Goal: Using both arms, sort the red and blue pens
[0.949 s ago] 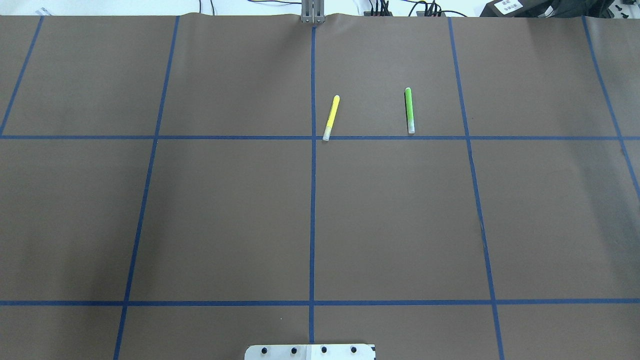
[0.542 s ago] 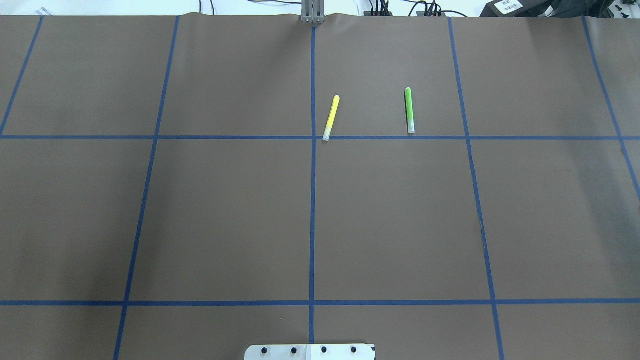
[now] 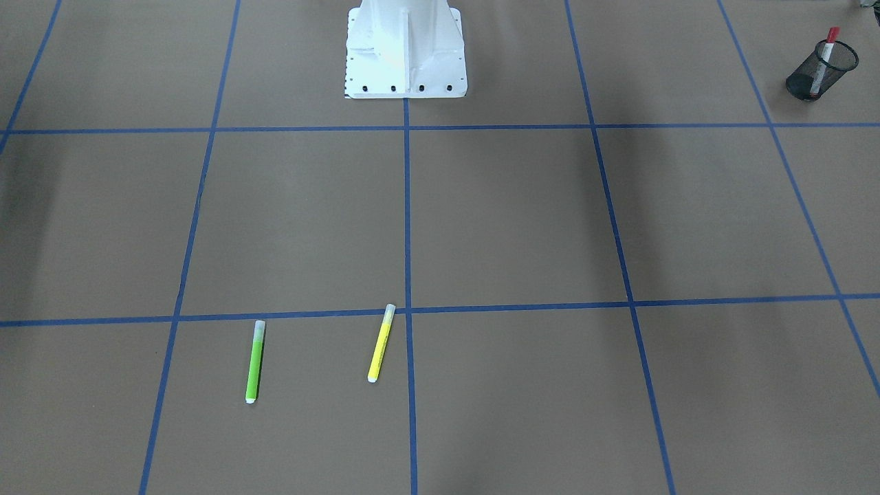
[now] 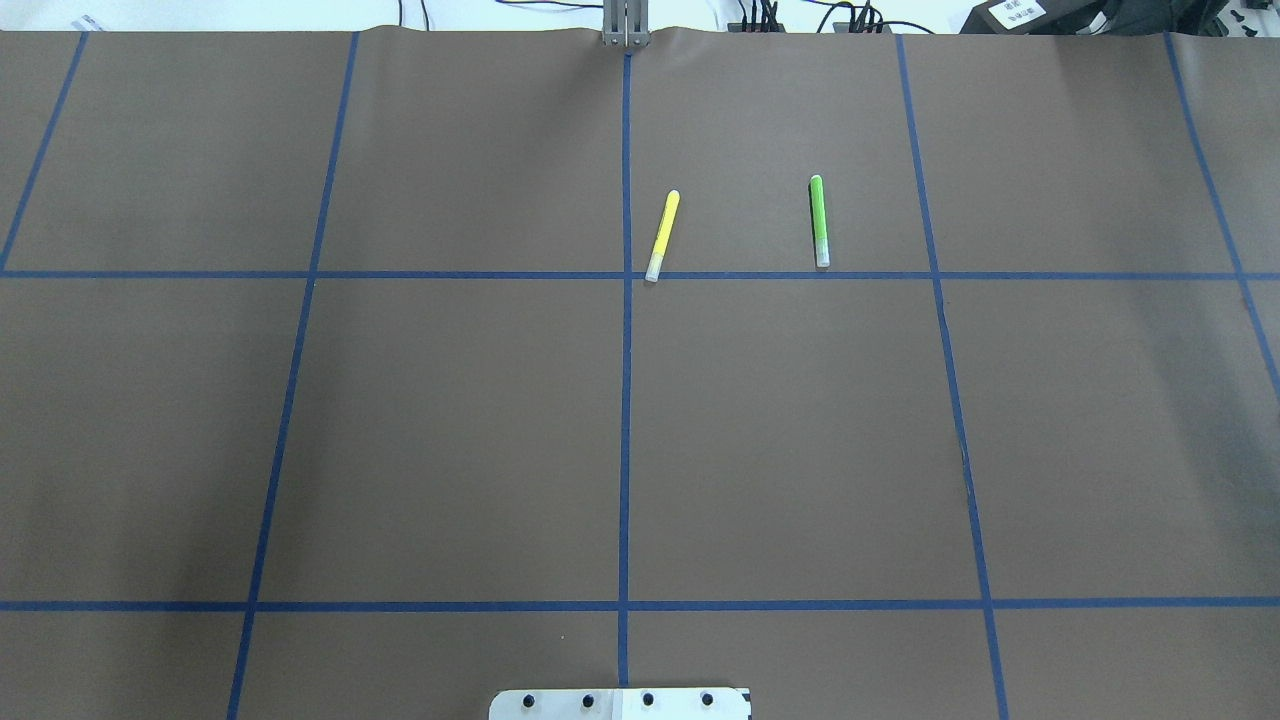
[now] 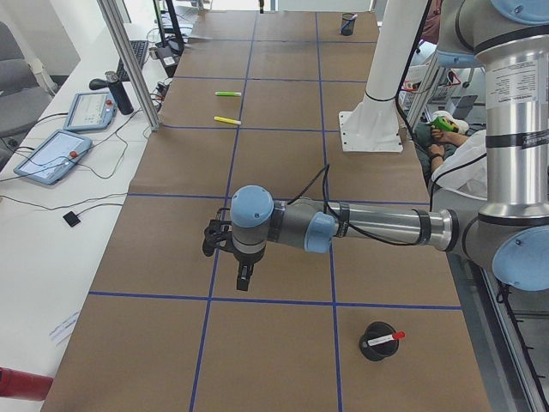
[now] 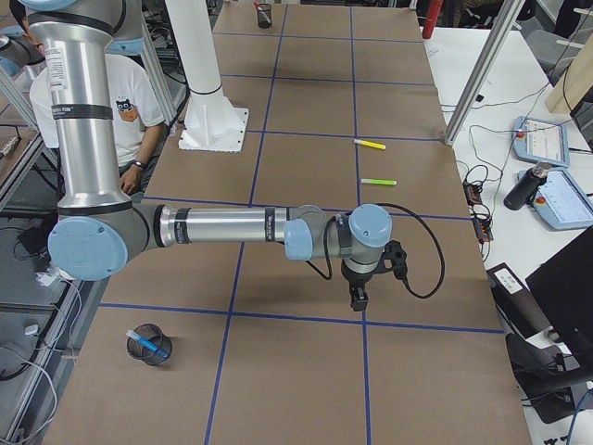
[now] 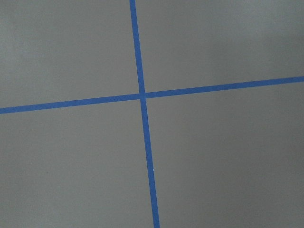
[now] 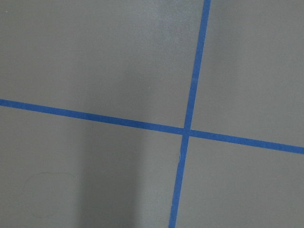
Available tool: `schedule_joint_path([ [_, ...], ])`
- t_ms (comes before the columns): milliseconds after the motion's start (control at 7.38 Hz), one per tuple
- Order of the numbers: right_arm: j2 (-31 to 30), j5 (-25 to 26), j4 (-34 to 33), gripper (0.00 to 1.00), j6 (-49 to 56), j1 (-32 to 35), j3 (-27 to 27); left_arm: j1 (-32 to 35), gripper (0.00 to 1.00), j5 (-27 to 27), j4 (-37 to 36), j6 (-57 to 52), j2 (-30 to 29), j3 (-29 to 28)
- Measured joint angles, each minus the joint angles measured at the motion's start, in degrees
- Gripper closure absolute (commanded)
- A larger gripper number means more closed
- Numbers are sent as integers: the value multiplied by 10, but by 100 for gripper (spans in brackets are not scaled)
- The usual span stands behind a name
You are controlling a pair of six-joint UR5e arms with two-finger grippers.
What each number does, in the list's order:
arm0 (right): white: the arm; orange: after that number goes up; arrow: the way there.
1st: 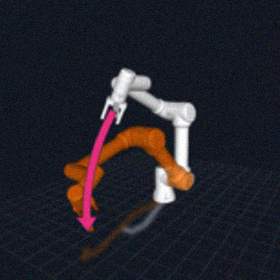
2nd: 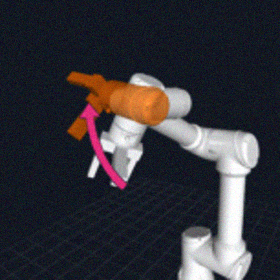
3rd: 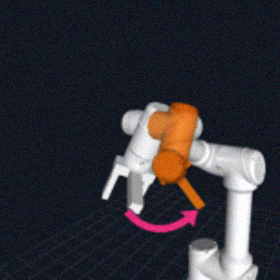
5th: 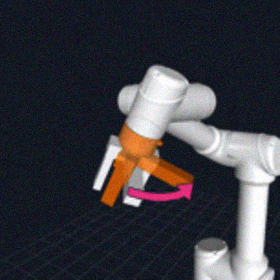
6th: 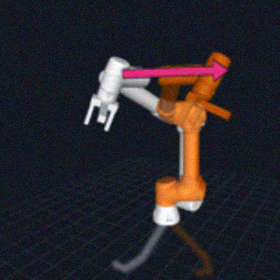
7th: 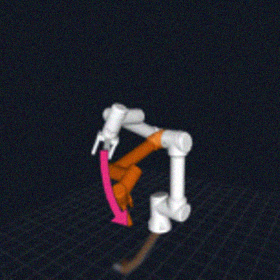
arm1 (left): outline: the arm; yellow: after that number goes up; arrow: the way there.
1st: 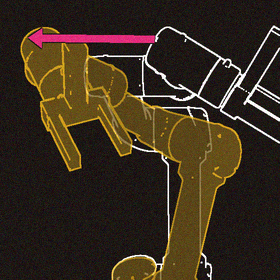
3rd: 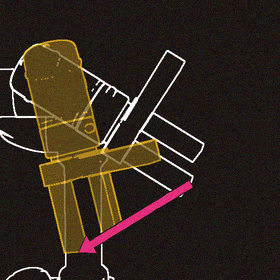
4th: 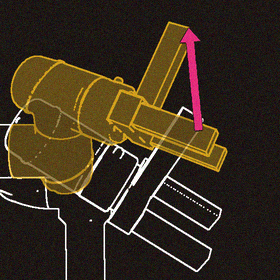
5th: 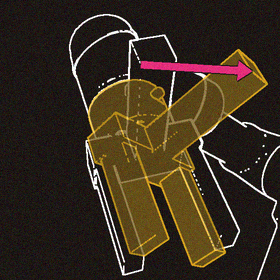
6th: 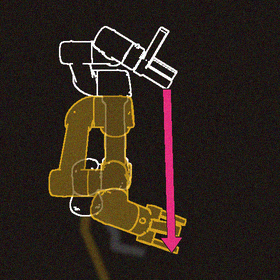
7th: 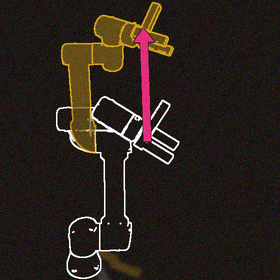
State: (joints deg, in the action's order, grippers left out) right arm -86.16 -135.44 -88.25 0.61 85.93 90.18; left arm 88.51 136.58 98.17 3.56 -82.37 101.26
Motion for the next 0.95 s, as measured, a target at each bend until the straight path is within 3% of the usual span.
schedule_joint_path([
  [407,-25,2,-41,0,-12,-7,47,-1,0,0,1,0,0,-5],
  [949,-37,8,-43,0,-14,-8,60,-1,0,4,5,-1,0,-6],
])
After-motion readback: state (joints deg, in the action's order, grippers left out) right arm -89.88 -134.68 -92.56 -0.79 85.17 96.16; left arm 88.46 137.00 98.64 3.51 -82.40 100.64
